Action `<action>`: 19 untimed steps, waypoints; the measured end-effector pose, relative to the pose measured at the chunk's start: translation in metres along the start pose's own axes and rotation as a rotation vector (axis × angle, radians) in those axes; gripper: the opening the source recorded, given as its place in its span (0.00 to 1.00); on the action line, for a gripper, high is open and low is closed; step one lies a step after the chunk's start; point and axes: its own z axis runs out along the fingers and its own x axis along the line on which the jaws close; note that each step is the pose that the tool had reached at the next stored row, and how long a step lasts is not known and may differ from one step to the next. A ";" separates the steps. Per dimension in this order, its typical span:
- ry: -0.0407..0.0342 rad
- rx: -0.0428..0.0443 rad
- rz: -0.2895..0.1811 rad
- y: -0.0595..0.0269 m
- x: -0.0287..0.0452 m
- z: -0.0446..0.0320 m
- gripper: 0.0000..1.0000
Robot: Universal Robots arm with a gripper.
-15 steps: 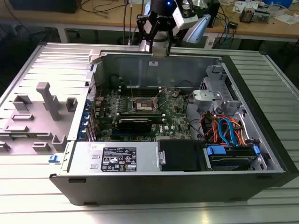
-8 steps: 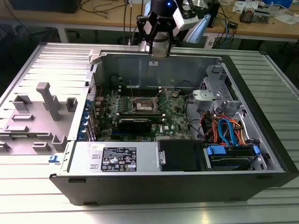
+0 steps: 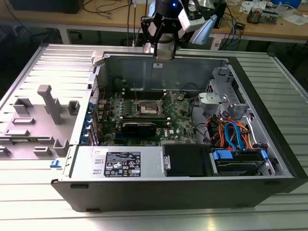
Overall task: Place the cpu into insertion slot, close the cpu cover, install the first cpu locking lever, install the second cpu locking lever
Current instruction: 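Place the cpu into insertion slot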
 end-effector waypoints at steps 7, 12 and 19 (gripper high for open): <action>0.0001 0.0002 0.000 -0.0012 -0.0001 -0.0002 0.55; 0.0000 0.0000 0.000 -0.0027 -0.0001 -0.0003 0.55; 0.0000 0.0000 0.000 -0.0040 -0.0001 -0.0004 0.55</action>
